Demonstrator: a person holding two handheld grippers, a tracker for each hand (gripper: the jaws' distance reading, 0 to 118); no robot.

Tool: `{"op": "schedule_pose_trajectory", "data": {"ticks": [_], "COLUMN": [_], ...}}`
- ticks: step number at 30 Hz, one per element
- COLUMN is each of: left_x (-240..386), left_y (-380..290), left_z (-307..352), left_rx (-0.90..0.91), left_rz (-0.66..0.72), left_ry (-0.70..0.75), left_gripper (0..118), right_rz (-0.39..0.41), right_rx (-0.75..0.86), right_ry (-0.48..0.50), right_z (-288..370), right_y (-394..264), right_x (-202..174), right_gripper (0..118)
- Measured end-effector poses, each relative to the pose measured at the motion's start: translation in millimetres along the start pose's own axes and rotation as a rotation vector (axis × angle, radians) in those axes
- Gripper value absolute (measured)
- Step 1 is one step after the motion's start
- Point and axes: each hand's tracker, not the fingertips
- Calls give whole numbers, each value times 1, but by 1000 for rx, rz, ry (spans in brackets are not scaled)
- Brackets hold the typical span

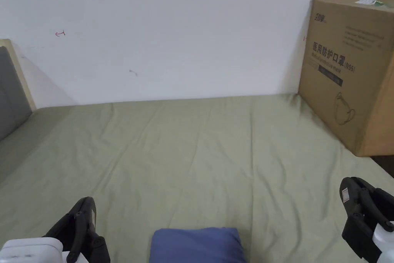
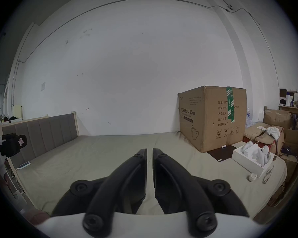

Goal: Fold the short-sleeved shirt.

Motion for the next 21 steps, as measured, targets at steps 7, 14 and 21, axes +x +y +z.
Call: {"op": "schedule_pose_trajectory", "data": {"ticks": [7, 14, 21], "left_x": [-3, -6, -42], "left_y": [-7, -26, -51], "left_z": [-15, -33, -69], "left_rx": [-81, -195, -396], "left_rz": [36, 42, 210], "left_ry": [-62, -139, -198], "left_gripper": [2, 2, 2], "right_rz": [-8, -149, -147], "right_rx": [-20, -792, -1116], "right_ry": [78, 430, 398], "right_z": [-6, -129, -171], "right_y": [13, -70, -166], "right_x": [-4, -33, -43], "right_gripper": [7, 7, 7]}}
